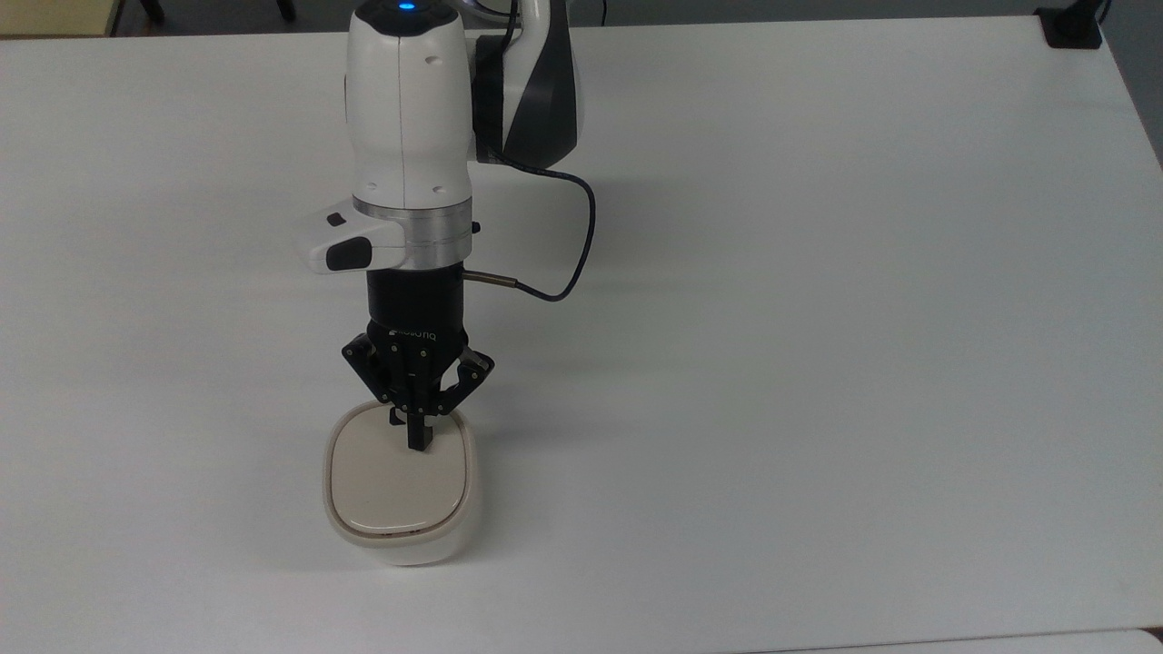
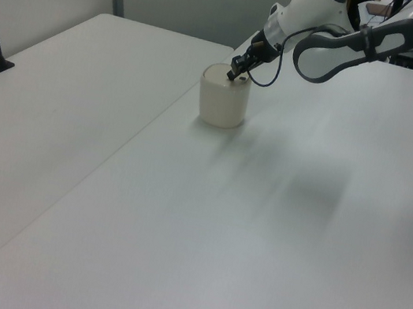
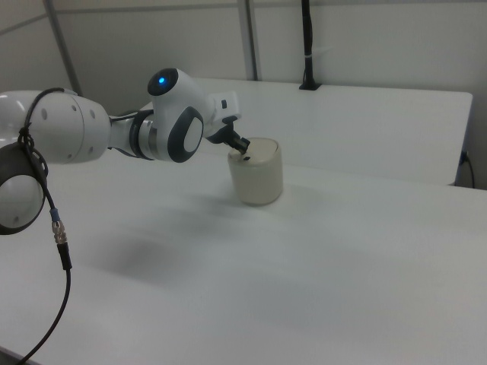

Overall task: Open the trash bin
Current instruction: 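Hook the gripper fingers into the lid slot and pull the lid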

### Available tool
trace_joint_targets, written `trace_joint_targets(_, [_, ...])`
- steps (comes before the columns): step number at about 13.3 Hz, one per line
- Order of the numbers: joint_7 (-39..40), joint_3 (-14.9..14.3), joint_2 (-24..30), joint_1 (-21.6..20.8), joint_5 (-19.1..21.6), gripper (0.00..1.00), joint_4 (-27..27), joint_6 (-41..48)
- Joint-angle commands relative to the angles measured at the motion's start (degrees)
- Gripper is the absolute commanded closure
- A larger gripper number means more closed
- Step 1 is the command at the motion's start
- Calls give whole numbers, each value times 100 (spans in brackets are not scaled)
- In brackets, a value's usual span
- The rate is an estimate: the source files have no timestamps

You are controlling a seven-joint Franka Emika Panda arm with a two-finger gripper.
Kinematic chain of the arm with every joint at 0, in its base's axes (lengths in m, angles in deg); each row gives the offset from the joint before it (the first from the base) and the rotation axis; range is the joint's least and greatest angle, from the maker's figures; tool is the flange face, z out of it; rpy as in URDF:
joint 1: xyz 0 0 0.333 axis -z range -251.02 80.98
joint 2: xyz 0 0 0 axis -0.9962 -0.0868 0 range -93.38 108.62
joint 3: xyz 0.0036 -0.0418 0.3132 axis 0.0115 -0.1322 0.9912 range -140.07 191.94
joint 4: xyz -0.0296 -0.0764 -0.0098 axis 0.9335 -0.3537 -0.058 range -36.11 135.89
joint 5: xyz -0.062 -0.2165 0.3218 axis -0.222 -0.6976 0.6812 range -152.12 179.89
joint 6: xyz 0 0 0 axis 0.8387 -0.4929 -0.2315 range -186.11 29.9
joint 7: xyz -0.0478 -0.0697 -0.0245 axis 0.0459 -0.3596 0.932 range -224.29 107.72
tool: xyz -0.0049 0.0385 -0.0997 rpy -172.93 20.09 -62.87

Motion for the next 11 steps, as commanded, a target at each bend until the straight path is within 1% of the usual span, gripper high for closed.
trace_joint_targets(1, [-85, -76, 6, -10, -355, 100, 323, -63])
trace_joint_targets(5, [-85, -76, -3, -18, -391, 100, 358, -54])
trace_joint_targets(6, [-85, -76, 6, -18, -417, 100, 445, -54])
trace_joint_targets(8, [-94, -76, -3, -10, -566, 100, 560, -63])
trace_joint_targets(11, [-129, -76, 49, -1, -541, 100, 534, -45])
